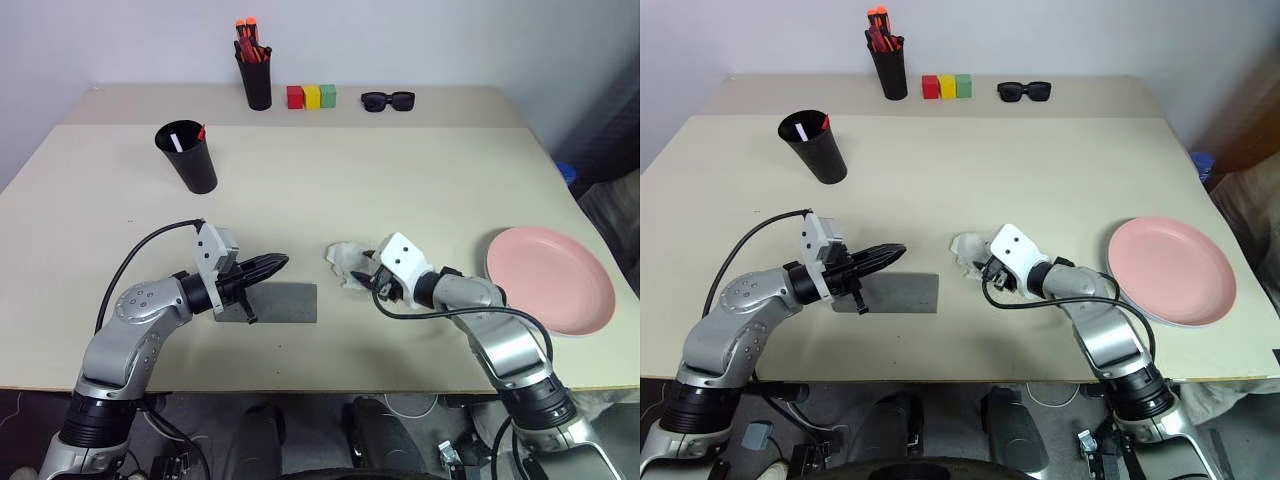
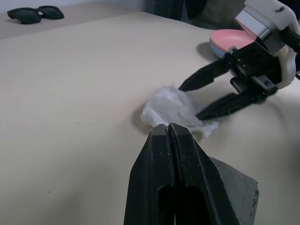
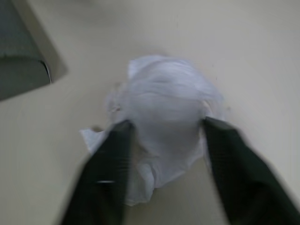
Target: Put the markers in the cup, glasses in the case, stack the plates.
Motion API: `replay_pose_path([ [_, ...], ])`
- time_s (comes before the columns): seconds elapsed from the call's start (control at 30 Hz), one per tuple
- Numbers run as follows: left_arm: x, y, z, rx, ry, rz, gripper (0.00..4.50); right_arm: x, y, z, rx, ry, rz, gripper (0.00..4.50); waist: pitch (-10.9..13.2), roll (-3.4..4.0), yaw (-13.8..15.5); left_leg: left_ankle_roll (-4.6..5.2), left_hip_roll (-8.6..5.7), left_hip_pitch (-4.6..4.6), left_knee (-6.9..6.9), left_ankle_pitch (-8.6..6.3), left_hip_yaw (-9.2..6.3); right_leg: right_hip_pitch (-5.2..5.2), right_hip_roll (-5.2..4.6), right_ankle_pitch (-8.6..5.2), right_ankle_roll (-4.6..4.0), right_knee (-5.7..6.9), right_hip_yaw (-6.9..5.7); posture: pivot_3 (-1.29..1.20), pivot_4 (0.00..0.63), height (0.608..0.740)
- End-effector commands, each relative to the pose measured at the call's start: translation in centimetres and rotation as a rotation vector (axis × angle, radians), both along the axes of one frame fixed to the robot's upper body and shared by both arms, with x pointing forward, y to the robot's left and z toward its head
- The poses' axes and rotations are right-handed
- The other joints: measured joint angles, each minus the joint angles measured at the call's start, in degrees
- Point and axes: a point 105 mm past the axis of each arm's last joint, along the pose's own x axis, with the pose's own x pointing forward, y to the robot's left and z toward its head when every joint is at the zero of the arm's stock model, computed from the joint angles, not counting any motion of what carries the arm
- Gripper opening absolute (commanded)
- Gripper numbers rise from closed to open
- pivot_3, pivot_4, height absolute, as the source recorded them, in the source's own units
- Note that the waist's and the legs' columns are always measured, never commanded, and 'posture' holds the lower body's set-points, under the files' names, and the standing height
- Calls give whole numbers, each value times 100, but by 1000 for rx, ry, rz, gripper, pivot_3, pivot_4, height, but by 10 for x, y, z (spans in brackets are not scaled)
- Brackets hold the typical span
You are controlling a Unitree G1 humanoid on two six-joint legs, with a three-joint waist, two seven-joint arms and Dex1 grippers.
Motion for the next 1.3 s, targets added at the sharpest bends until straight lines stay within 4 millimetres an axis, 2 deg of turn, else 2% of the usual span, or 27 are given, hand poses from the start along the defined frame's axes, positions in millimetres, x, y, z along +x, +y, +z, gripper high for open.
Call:
replay_pose_path([
  [0.03, -3, -1, 10, -10, -52, -7, 0, 0, 0, 12, 26, -40, 3, 95, 0, 0, 0, 0, 0, 0, 0, 0, 0, 0, 0, 0, 0, 0, 0, 0, 150, 740],
  [0.33, 0, -5, 9, -18, -50, -18, 0, 5, -40, 40, 40, -108, -148, 40, 0, 0, 2, 0, 0, 0, 0, 0, 0, 0, 0, 0, 0, 0, 0, 0, 150, 740],
  [0.53, 9, -10, 9, -15, -55, -50, 0, -4, -64, 59, -1, -170, -199, 40, 0, 0, -5, 0, -1, -1, 0, 0, 0, 0, 0, 0, 0, 0, -1, 0, 150, 740],
  [0.67, 12, -12, 11, -11, -61, -72, 0, -10, -92, 75, -47, -211, -275, 40, 0, 0, 1, 0, -1, -2, -1, 0, 0, -1, 0, 0, 1, 0, 0, 0, 150, 740],
  [0.9, 16, -16, 10, -13, -54, -105, 0, -22, -164, 100, -137, -255, -495, 40, 0, 0, 5, 0, -2, -1, -1, 0, 0, 0, 0, 0, 1, -2, 0, 0, 150, 740],
  [1.13, 17, -22, 9, -20, -57, -121, 0, -35, -221, 71, -245, -151, -664, 40, 0, 0, -3, 1, -3, -1, -1, 0, 0, 3, 0, 0, 1, -4, 1, 0, 150, 740],
  [1.27, 15, -23, 9, -23, -57, -123, 0, -39, -232, 57, -243, -84, -687, 40, 0, 0, -9, 1, -2, 1, -1, 0, 2, 2, 0, 0, 1, -4, 3, 0, 150, 740],
  [1.3, 14, -23, 9, -23, -55, -122, 0, -38, -230, 56, -248, -86, -681, 552, 0, 0, -9, 1, -2, 1, -1, 0, 1, 2, 0, 0, 1, -4, 3, 0, 150, 740],
])
